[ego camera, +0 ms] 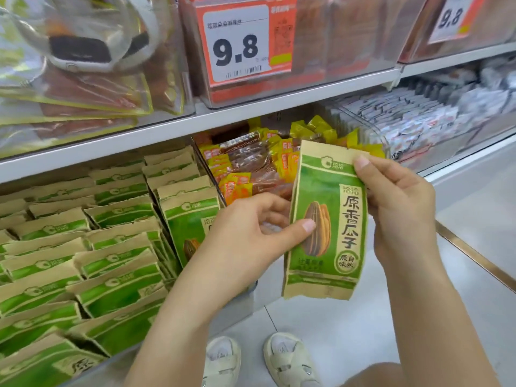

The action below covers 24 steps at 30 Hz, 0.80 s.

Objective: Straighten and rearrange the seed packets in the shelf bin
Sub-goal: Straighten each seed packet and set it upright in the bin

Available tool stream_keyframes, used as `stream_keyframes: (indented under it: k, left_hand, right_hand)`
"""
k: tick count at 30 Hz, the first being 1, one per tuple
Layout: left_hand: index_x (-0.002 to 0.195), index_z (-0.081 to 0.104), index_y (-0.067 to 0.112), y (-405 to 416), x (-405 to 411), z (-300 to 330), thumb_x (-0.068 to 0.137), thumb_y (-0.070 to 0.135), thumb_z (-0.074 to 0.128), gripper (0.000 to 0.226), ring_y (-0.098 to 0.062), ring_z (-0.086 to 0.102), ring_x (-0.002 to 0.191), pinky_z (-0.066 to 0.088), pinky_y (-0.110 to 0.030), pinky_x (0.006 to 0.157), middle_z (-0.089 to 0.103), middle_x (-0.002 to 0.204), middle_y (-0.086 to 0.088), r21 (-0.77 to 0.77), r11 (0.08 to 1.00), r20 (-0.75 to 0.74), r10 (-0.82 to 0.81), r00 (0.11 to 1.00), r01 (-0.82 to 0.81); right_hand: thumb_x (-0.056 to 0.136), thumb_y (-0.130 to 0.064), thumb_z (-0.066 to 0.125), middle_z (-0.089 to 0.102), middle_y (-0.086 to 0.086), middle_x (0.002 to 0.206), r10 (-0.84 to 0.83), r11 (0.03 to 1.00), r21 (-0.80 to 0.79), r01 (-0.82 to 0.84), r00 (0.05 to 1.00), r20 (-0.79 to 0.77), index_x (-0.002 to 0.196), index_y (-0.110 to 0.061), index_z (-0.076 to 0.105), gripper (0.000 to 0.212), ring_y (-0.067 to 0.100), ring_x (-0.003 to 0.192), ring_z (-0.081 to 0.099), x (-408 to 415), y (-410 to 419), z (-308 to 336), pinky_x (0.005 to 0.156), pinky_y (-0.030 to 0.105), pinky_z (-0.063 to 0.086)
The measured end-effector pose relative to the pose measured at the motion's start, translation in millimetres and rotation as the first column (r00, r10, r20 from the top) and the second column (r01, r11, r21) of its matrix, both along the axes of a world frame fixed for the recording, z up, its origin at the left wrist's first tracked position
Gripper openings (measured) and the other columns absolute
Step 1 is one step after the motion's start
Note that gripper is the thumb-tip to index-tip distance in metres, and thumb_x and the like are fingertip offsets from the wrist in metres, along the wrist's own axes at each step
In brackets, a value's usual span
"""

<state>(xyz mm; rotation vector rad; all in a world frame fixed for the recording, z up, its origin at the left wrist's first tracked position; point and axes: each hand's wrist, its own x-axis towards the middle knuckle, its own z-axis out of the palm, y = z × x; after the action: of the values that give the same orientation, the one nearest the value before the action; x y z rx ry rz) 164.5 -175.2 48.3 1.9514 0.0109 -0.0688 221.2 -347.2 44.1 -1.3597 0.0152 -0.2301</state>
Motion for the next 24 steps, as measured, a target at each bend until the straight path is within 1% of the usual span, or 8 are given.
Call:
stream_keyframes:
  k: [3, 6, 10, 12, 14, 17, 20, 24]
  left_hand:
    - [0.096, 0.069, 0.026, -4, 4, -2, 0.06, 0.065, 0.067, 0.053, -0.018, 0.071, 0.088, 0.056, -0.051, 0.085, 0.074, 0.094, 0.004, 0.0, 1.0, 0.0, -0.013, 1.0, 0.013]
    - [0.096, 0.068, 0.021, -3, 6, 0, 0.077, 0.044, 0.076, 0.031, -0.026, 0.071, 0.084, 0.059, -0.044, 0.078, 0.073, 0.092, -0.002, -0.056, 0.998, 0.024, 0.005, 1.0, -0.003]
    - [0.097, 0.067, 0.012, 5, 8, 5, 0.089, 0.02, 0.067, 0.011, -0.017, 0.071, 0.073, 0.059, -0.034, 0.067, 0.074, 0.087, -0.008, -0.231, 0.966, 0.038, 0.13, 0.991, -0.118]
    - [0.097, 0.068, 0.013, 9, 8, 5, 0.089, 0.02, 0.066, 0.011, -0.013, 0.071, 0.069, 0.059, -0.031, 0.065, 0.075, 0.085, -0.007, -0.278, 0.948, 0.057, 0.176, 0.983, -0.154]
    - [0.098, 0.068, 0.012, 13, 7, 7, 0.089, 0.021, 0.065, 0.013, -0.014, 0.072, 0.069, 0.061, -0.031, 0.064, 0.075, 0.085, -0.007, -0.3, 0.938, 0.05, 0.194, 0.98, -0.171]
    - [0.103, 0.069, 0.013, 14, 5, 7, 0.091, 0.022, 0.063, 0.017, -0.018, 0.073, 0.072, 0.061, -0.038, 0.067, 0.076, 0.087, -0.007, -0.299, 0.938, 0.058, 0.198, 0.978, -0.172]
    - [0.116, 0.068, 0.02, 11, 5, 7, 0.092, 0.022, 0.064, 0.024, -0.021, 0.074, 0.077, 0.061, -0.043, 0.069, 0.077, 0.094, 0.0, -0.282, 0.941, 0.093, 0.219, 0.971, -0.185]
    - [0.122, 0.052, 0.04, 8, 3, 5, 0.09, 0.027, 0.069, 0.038, 0.002, 0.067, 0.086, 0.054, -0.016, 0.07, 0.063, 0.11, 0.024, -0.111, 0.954, 0.274, 0.3, 0.914, -0.28]
  right_hand:
    - [0.091, -0.015, 0.062, 0.069, -0.006, 0.063, 0.014, 1.0, -0.007, -0.014, 1.0, -0.01, 0.093, -0.012, 0.069, 0.008, 0.008, 0.053, 0.059, 1, -4, -1, 0.05, 0.019, 0.046]
    - [0.09, -0.028, 0.06, 0.067, -0.009, 0.064, 0.139, 0.99, -0.029, -0.141, 0.989, -0.059, 0.095, -0.014, 0.067, 0.017, 0.003, 0.052, 0.059, 1, -7, -2, 0.051, 0.016, 0.047]
    - [0.058, -0.06, 0.077, 0.073, 0.001, 0.091, 0.443, 0.889, -0.06, -0.454, 0.886, -0.139, 0.11, -0.016, 0.068, 0.069, 0.014, 0.073, 0.068, 2, -12, -7, 0.061, 0.024, 0.054]
    - [0.051, -0.056, 0.086, 0.073, 0.008, 0.101, 0.557, 0.821, -0.029, -0.57, 0.812, -0.174, 0.116, -0.019, 0.067, 0.078, 0.023, 0.083, 0.071, 1, -14, -10, 0.065, 0.029, 0.056]
    - [0.058, -0.043, 0.088, 0.072, 0.014, 0.106, 0.633, 0.767, 0.018, -0.641, 0.752, -0.182, 0.121, -0.018, 0.065, 0.072, 0.028, 0.088, 0.071, 0, -14, -10, 0.068, 0.033, 0.058]
    - [0.075, -0.02, 0.071, 0.072, 0.016, 0.104, 0.652, 0.753, 0.04, -0.657, 0.737, -0.178, 0.122, -0.015, 0.064, 0.048, 0.026, 0.083, 0.071, -2, -11, -8, 0.065, 0.031, 0.058]
    - [0.075, -0.014, 0.065, 0.073, 0.013, 0.096, 0.644, 0.763, 0.057, -0.644, 0.75, -0.151, 0.121, -0.014, 0.063, 0.046, 0.022, 0.077, 0.07, -3, -8, -7, 0.061, 0.028, 0.056]
    - [0.074, -0.012, 0.065, 0.074, 0.009, 0.095, 0.597, 0.802, 0.047, -0.595, 0.796, -0.1, 0.123, -0.019, 0.06, 0.051, 0.019, 0.077, 0.071, -5, 0, -7, 0.061, 0.028, 0.056]
